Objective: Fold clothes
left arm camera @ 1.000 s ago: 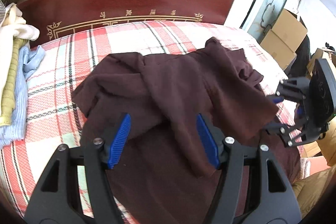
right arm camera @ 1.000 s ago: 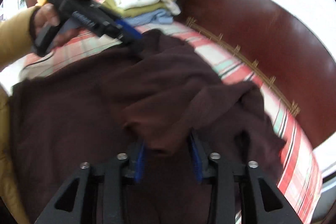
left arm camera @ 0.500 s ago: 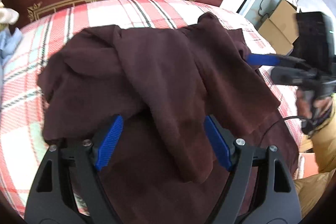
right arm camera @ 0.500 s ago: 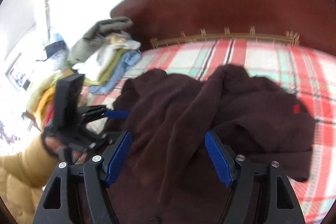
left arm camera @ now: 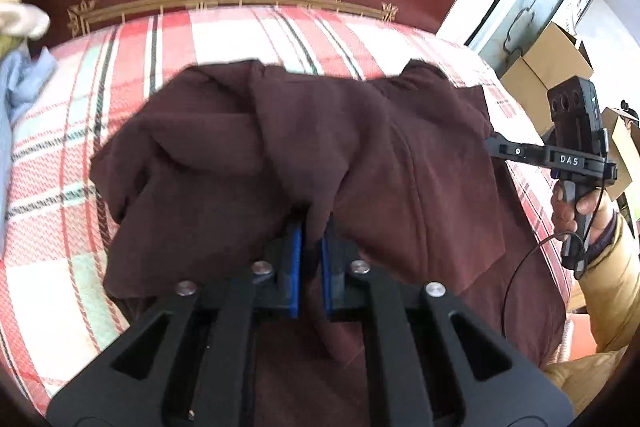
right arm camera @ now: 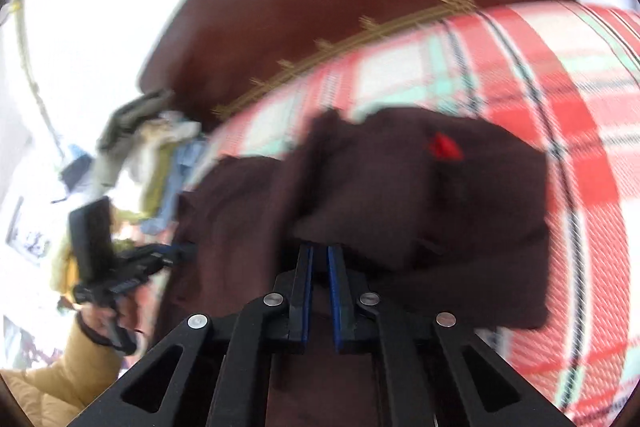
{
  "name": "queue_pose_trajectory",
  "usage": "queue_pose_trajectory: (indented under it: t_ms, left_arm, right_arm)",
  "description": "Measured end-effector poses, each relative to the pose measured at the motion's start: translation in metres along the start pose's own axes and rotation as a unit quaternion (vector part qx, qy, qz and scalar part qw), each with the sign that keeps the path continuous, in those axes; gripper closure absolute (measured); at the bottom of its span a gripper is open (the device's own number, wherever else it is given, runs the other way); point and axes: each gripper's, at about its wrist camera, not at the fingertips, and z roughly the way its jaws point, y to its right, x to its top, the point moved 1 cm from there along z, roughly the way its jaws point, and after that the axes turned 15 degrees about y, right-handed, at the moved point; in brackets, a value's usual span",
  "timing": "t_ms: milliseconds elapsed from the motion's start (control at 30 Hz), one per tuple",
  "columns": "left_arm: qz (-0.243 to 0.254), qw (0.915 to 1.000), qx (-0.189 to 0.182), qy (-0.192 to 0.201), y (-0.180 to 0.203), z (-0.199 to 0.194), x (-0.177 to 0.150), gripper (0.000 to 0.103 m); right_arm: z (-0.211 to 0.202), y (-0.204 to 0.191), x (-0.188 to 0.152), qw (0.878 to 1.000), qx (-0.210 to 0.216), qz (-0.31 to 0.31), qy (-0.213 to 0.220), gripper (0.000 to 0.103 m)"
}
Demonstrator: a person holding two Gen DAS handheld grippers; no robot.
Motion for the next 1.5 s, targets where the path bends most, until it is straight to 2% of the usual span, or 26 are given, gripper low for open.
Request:
queue_pose_trajectory:
  t_ms: [33, 67, 100, 133, 167, 200, 267, 300, 333, 400, 467, 500, 533, 567, 600, 633, 667, 733, 800, 833, 900, 933, 1100, 1233, 1400, 1500]
  left_arm:
    - [-0.002, 1.0000, 0.002, -0.004, -0.002, 0.001, -0.002, 0.089]
    - [-0.004, 1.0000, -0.001, -0.006, -0.002, 0.001, -0.004, 0.081]
    - [-0.005, 0.9999, -0.005, -0.009, -0.002, 0.001, -0.006, 0.065]
    - [-0.007, 0.9999, -0.008, -0.011, -0.002, 0.001, -0.008, 0.054]
    - [-0.007, 0.9998, -0.017, -0.009, 0.000, -0.001, -0.008, 0.037]
    - [-0.007, 0.9996, -0.025, -0.007, 0.003, -0.002, -0.009, 0.028]
    - [0.007, 0.9996, -0.026, -0.007, 0.009, -0.002, -0.010, 0.028]
    - [0.013, 0.9997, -0.020, -0.007, 0.011, -0.001, -0.010, 0.028]
    - [0.019, 0.9997, -0.015, -0.007, 0.013, 0.000, -0.011, 0.028]
    - [0.021, 0.9997, -0.005, -0.005, 0.013, -0.003, -0.011, 0.037]
    - [0.015, 0.9999, 0.004, 0.000, 0.011, -0.008, -0.011, 0.038]
    - [0.012, 0.9999, 0.008, 0.003, 0.010, -0.011, -0.011, 0.037]
    - [0.008, 0.9999, 0.012, 0.009, 0.008, -0.018, -0.012, 0.036]
    - [0.004, 0.9998, 0.016, 0.015, 0.006, -0.025, -0.014, 0.029]
    - [0.002, 0.9995, 0.021, 0.022, 0.005, -0.036, -0.017, 0.019]
    - [0.000, 0.9992, 0.027, 0.029, 0.003, -0.047, -0.020, 0.018]
    - [0.003, 0.9993, 0.024, 0.030, 0.004, -0.057, -0.025, 0.018]
    - [0.011, 0.9993, 0.019, 0.031, 0.006, -0.082, -0.037, 0.018]
    - [0.017, 0.9994, 0.009, 0.029, 0.010, -0.110, -0.056, 0.018]
    - [0.012, 0.9995, 0.005, 0.028, 0.011, -0.119, -0.065, 0.018]
    - [-0.002, 0.9997, 0.001, 0.025, 0.011, -0.139, -0.089, 0.017]
    - [-0.011, 0.9997, 0.002, 0.023, 0.011, -0.148, -0.103, 0.017]
    - [-0.064, 0.9979, 0.008, 0.007, 0.009, -0.171, -0.156, 0.017]
    - [-0.072, 0.9974, 0.003, 0.008, 0.017, -0.181, -0.175, 0.017]
    - [-0.090, 0.9953, -0.033, 0.015, 0.034, -0.180, -0.186, 0.016]
    - [-0.081, 0.9952, -0.053, 0.009, 0.047, -0.176, -0.190, 0.015]
  right_arm:
    - [-0.001, 0.002, -0.003, 1.000, 0.007, 0.008, -0.002, 0.090]
    - [-0.003, 0.000, -0.005, 1.000, 0.026, 0.016, 0.002, 0.084]
    - [-0.005, -0.003, -0.007, 0.999, 0.044, 0.020, 0.005, 0.064]
    - [-0.005, -0.010, -0.010, 0.998, 0.060, 0.015, 0.003, 0.046]
    - [-0.004, -0.017, -0.013, 0.997, 0.072, 0.007, 0.000, 0.043]
    - [0.000, -0.026, -0.018, 0.997, 0.075, -0.010, -0.011, 0.043]
    - [0.015, -0.041, -0.026, 0.996, 0.060, -0.058, -0.036, 0.046]
    - [0.022, -0.044, -0.029, 0.995, 0.053, -0.072, -0.047, 0.065]
    - [0.028, -0.046, -0.030, 0.994, 0.047, -0.082, -0.055, 0.098]
    - [0.034, -0.048, -0.026, 0.992, 0.020, -0.114, -0.047, 0.098]
    - [0.028, -0.043, -0.022, 0.993, 0.007, -0.113, -0.034, 0.098]
    - [0.028, -0.041, -0.022, 0.993, -0.003, -0.111, -0.037, 0.098]
    - [0.026, -0.038, -0.023, 0.993, -0.011, -0.111, -0.041, 0.091]
    - [0.023, -0.037, -0.024, 0.993, -0.014, -0.112, -0.042, 0.089]
    - [0.016, -0.035, -0.023, 0.993, -0.003, -0.107, -0.041, 0.086]
    - [0.004, -0.034, -0.023, 0.994, 0.012, -0.104, -0.033, 0.079]
    - [-0.012, -0.035, -0.022, 0.994, 0.026, -0.102, -0.017, 0.074]
    - [-0.048, -0.037, -0.024, 0.993, 0.063, -0.095, 0.010, 0.057]
    - [-0.085, -0.041, -0.032, 0.991, 0.092, -0.090, 0.033, 0.051]
    - [-0.102, -0.043, -0.038, 0.990, 0.103, -0.088, 0.041, 0.042]
    - [-0.125, -0.049, -0.052, 0.990, 0.101, -0.088, 0.046, 0.031]
    - [-0.134, -0.050, -0.063, 0.991, 0.089, -0.095, 0.043, 0.029]
    - [-0.160, -0.044, -0.113, 0.995, 0.048, -0.081, 0.023, 0.027]
    - [-0.167, -0.029, -0.149, 0.998, 0.015, -0.056, 0.002, 0.026]
    - [-0.168, -0.026, -0.175, 0.999, 0.031, -0.032, 0.000, 0.026]
    - [-0.167, -0.028, -0.186, 0.999, 0.047, -0.027, 0.003, 0.026]
